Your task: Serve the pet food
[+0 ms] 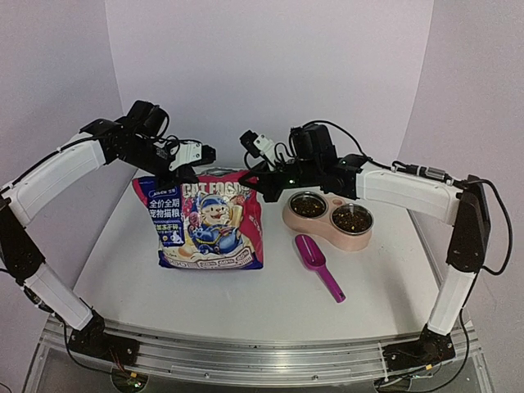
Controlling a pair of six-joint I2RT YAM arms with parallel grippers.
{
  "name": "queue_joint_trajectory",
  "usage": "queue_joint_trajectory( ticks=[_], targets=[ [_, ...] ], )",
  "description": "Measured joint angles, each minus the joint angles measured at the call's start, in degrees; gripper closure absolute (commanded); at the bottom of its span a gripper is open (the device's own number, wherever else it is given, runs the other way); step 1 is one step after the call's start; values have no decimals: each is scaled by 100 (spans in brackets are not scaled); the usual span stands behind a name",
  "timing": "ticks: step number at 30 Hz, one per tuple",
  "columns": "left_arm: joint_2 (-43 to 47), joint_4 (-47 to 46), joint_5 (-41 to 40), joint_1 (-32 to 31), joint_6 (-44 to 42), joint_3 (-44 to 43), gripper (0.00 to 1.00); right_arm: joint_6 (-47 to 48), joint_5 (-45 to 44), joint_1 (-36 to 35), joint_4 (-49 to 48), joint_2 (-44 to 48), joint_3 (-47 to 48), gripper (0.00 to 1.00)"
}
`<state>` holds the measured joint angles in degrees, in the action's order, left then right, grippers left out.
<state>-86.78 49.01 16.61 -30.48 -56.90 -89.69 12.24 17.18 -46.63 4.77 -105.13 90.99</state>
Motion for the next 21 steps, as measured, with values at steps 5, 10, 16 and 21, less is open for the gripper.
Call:
queue_joint_trajectory(
  ticks=[5, 10, 16, 21],
  targets=[
    [-42, 139, 131, 74, -137, -118, 46, 15, 114, 2, -37, -74, 51, 100],
    [-130, 59, 92, -200, 50, -359, 34, -6, 208, 7, -34, -74, 51, 100],
    [-704, -168, 3, -780, 293, -864, 56, -61, 253, 7, -30, -74, 51, 100],
    [-1008, -121, -58, -793, 258, -1008, 96, -185, 262, 47, -8, -74, 46, 100]
  ],
)
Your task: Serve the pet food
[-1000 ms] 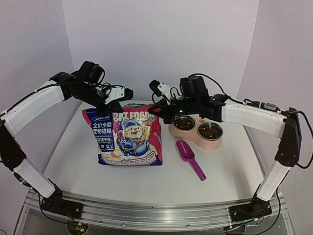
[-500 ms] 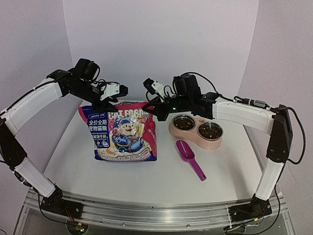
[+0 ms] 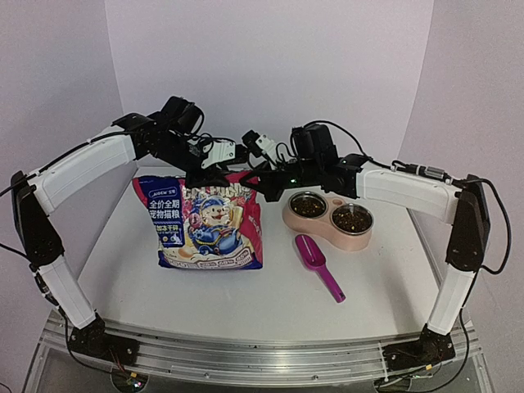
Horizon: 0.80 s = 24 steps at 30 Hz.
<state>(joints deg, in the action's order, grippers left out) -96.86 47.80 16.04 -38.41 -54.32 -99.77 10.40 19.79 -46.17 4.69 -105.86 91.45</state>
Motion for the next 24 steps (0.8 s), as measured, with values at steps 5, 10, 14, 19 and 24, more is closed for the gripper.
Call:
queue_joint_trajectory(
  ticks=[5, 10, 14, 19, 24],
  targets=[
    [-19, 169, 33, -59, 30, 0, 100, 4, 0, 2, -31, 0, -31, 100],
    [-19, 174, 89, -57, 35, -2, 100, 2, 2, 2, -37, 0, -38, 100],
    [-19, 236, 131, -55, 35, -31, 68, -3, 38, 2, -45, 0, -38, 100],
    [55, 32, 146, -55, 156, -31, 71, -27, 79, 2, -97, 0, -38, 100],
    [153, 38, 73, -55, 146, -53, 97, -42, 98, -1, -101, 0, -38, 100]
  ],
)
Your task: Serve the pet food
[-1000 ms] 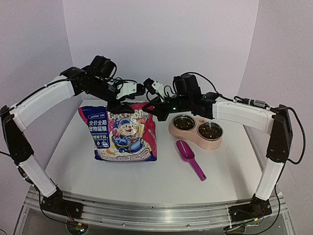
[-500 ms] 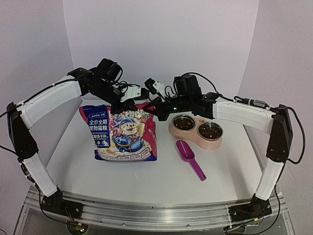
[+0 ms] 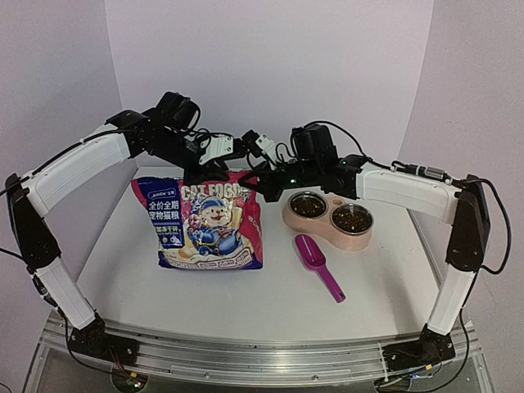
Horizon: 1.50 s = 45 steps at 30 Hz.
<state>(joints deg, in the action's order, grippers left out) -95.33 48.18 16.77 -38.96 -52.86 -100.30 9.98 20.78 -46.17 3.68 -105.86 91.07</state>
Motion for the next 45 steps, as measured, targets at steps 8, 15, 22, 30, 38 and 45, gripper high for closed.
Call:
queue_joint_trajectory(
  ticks=[8, 15, 22, 30, 38, 45],
  targets=[
    [2, 150, -3, -4, -66, -21, 100, -2, 2, 2, -4, 0, -8, 100],
    [2, 355, -47, -3, -143, -115, 64, -9, 24, -3, -21, 0, -11, 100],
    [24, 640, -275, 139, -300, -135, 94, -20, 23, -4, -22, 0, -11, 100],
    [70, 731, -283, 140, -267, -108, 100, -24, 17, -2, -22, 0, -11, 100],
    [120, 667, -244, 140, -270, -17, 92, -24, 26, -4, -72, 2, -53, 100],
    [345, 469, -205, 140, -257, 353, 73, -19, 44, -4, -178, 8, -83, 78]
  ],
)
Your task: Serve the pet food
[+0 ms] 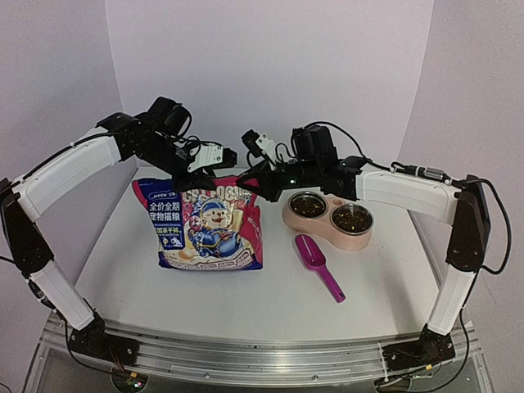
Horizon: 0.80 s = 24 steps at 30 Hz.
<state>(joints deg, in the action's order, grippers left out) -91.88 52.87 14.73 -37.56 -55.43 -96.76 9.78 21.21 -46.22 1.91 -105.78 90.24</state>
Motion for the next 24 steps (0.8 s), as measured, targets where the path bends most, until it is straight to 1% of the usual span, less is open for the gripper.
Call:
queue_joint_trajectory(
  ticks=[2, 4, 6, 11, 13, 14, 15, 19, 22, 24],
  targets=[
    [83, -11, 8, 0, -9, 45, 72, -22, 24, 0, -79, 0, 0, 75],
    [150, -56, 9, 0, -5, 52, 67, -22, 53, 0, -141, 1, 0, 70],
    [201, -97, 13, 2, 7, 52, 61, -20, 80, 0, -174, 2, 0, 62],
    [221, -88, 46, 2, 31, 46, 43, -12, 124, 0, -191, 19, -6, 35],
    [225, -83, 90, 2, 55, 27, 37, 6, 129, 0, -187, 62, -35, 18],
    [228, -83, 122, 2, 97, 12, 34, 38, 132, 0, -185, 101, -64, 5],
    [236, -86, 154, 2, 152, -2, 33, 64, 144, 0, -185, 149, -95, 2],
    [443, -179, 357, 51, 594, -64, 30, -2, 273, 0, -181, 398, -101, 2],
    [751, -501, 538, 227, 1337, -181, 30, -123, 259, 7, -178, 695, -93, 2],
    [1023, -876, 541, 471, 1982, -204, 30, -280, 56, 57, -185, 958, -79, 2]
  ],
)
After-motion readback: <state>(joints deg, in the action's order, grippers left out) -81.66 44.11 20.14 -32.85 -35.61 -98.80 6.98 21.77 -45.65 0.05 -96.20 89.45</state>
